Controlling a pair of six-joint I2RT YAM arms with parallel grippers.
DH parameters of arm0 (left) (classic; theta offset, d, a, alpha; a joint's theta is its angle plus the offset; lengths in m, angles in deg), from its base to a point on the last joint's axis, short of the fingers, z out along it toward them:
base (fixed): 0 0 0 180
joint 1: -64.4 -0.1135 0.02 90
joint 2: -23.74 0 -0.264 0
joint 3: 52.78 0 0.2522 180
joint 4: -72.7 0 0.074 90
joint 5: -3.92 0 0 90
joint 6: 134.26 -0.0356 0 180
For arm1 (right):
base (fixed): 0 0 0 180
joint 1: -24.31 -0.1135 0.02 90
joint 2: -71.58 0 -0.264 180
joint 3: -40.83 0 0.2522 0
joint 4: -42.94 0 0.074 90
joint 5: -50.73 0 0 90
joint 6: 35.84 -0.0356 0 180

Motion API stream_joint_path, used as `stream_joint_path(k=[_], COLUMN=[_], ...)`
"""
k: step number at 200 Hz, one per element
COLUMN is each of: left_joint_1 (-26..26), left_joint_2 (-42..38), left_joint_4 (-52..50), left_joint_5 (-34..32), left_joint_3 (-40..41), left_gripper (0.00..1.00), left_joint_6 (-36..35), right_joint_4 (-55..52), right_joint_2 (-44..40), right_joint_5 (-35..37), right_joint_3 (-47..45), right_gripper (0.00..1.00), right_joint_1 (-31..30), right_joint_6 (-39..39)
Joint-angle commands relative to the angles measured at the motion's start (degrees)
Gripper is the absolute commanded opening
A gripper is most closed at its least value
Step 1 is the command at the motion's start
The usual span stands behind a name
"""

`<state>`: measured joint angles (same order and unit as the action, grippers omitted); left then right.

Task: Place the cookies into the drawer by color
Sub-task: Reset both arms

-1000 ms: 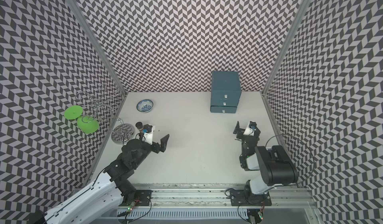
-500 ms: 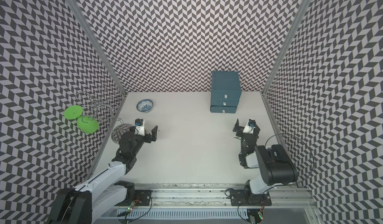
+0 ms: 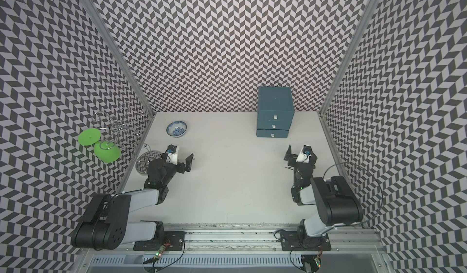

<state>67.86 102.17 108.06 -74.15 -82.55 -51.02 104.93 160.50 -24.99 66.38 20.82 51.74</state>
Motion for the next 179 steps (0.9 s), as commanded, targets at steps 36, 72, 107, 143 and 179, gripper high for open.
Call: stream_joint_path(k=[36, 72, 107, 143, 179], left_joint_1=[-2.74, -4.62, -4.64, -5.14, -5.13], left_joint_2=[7.59, 7.93, 9.79, 10.34, 10.13], left_joint_4=[7.05, 13.76, 20.81, 22.21, 22.02], left_joint_5=[3.05, 2.74, 1.10, 1.26, 1.13], left_joint_3=[-5.48, -2.04, 1.19, 1.44, 1.59], left_gripper=[0.99, 1.00, 1.00, 1.00, 1.00], left_joint_6=[-0.31, 2.25, 3.02, 3.69, 3.71], right_joint_4=[2.54, 2.56, 2.61, 2.62, 2.63], right_joint_2=[0.39, 0.38, 0.41, 0.44, 0.43], right_joint_5=[0.68, 0.81, 0.77, 0.79, 0.76], right_joint_3=[-0.26, -0.20, -0.20, -0.28, -0.22], right_gripper=[1.00, 1.00, 1.00, 1.00, 1.00], right_joint_1=[-0.29, -0.32, -0.31, -0.29, -0.37], right_joint_6=[0.48, 0.52, 0.48, 0.48, 0.55])
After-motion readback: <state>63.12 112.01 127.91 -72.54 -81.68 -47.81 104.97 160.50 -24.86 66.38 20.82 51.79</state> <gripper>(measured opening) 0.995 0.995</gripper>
